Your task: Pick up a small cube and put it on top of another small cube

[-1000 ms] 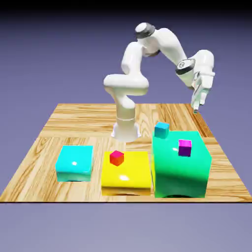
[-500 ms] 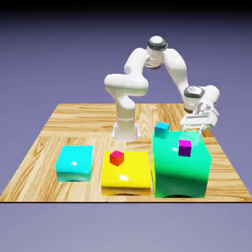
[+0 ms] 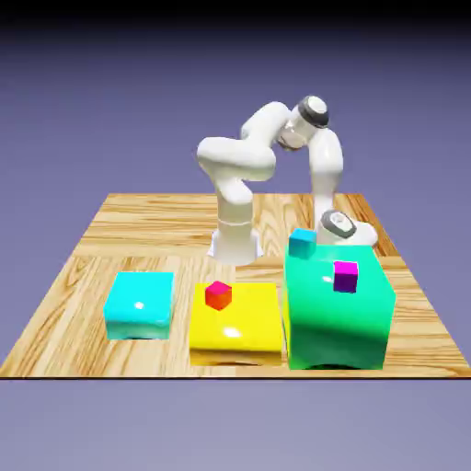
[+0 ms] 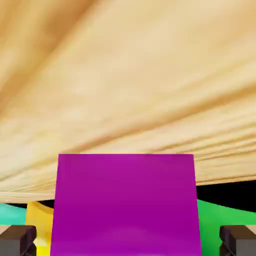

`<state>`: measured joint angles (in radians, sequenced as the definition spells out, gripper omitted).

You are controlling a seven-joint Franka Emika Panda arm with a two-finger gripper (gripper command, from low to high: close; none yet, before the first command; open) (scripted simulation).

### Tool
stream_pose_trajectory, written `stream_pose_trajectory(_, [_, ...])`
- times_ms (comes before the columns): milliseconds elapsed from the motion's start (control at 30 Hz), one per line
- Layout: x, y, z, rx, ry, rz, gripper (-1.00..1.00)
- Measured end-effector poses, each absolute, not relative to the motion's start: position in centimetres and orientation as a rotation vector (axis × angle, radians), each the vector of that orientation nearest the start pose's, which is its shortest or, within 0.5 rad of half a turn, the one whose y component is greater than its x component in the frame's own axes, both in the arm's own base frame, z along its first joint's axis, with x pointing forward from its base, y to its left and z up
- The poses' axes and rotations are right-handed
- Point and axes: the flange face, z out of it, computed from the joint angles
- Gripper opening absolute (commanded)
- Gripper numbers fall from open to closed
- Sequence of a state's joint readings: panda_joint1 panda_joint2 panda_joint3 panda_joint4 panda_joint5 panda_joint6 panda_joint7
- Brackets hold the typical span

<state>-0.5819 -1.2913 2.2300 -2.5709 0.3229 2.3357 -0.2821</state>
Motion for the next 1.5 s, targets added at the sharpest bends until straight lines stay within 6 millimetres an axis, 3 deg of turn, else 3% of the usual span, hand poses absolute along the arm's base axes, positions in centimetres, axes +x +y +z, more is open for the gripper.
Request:
stream_pose_trajectory(133, [16.1, 31.0, 9.7, 1.429, 1.256, -0.066, -1.0])
stream_pose_trajectory(267, [15.7, 34.6, 14.2, 1.441, 1.296, 0.012, -1.0])
stream_pose_trajectory(433, [16.2, 37.7, 20.2, 1.421, 1.352, 0.074, -1.0])
stream_pose_trajectory(633, [18.4, 39.3, 27.3, 1.405, 1.39, 0.143, -1.0])
stream_pose_trajectory(800, [21.6, 39.1, 32.2, 1.392, 1.404, 0.183, -1.0])
stream_pose_trajectory(1067, [28.3, 36.5, 36.6, 1.338, 1.422, 0.199, -1.0])
stream_pose_trajectory(1233, [33.1, 33.8, 37.6, 1.299, 1.429, 0.194, -1.0])
stream_pose_trajectory(1400, [37.9, 30.5, 37.1, 1.253, 1.437, 0.179, -1.0])
stream_pose_trajectory(1500, [37.7, 30.9, 35.7, 1.171, 1.494, 0.164, -1.0])
